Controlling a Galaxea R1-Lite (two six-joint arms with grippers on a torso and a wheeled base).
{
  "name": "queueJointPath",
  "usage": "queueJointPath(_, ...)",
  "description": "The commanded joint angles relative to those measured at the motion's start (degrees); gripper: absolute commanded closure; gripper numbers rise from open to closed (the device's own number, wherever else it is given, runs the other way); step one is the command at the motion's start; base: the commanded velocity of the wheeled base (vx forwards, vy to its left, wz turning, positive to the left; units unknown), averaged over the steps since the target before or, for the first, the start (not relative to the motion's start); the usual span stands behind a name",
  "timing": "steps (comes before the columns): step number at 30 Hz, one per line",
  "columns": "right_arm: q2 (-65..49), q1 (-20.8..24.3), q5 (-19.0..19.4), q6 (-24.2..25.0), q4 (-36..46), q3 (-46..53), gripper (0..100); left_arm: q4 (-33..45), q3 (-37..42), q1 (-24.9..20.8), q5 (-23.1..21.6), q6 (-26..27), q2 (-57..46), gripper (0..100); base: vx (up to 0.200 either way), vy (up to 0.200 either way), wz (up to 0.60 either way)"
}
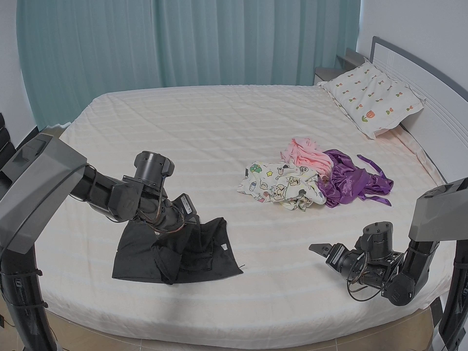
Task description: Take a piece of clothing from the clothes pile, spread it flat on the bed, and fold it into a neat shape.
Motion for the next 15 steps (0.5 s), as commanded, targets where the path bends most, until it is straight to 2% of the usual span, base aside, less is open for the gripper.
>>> queueJointPath(1, 0.27, 0.16, 0.01, 0.0, -0.04, -0.08, 0, 0.31, -2.28, -1.59, 0.03, -0.59, 3.51, 100, 0.0, -0.2, 0.0)
queueJointPath(4, 0.44, 0.25, 0.01, 0.0, -0.04, 0.01, 0, 0.84, -4.13, -1.67, 0.56, -0.94, 5.27, 100, 0.0, -0.2, 0.0)
queueJointPath(11, 0.44, 0.34, 0.01, 0.0, -0.04, 0.01, 0, 0.23, -7.12, -1.06, 3.9, -3.84, 9.05, 100, 0.0, 0.0, 0.0)
queueJointPath(14, 0.44, 0.34, 0.01, 0.0, -0.04, 0.1, 0, 0.14, -9.32, -0.62, 6.71, -5.43, 11.16, 100, 0.0, 0.0, 0.0)
queueJointPath(15, 0.44, 0.34, 0.01, 0.0, -0.04, 0.1, 0, 0.05, -9.4, -0.62, 6.89, -5.51, 11.24, 0, 0.0, 0.0, 0.0)
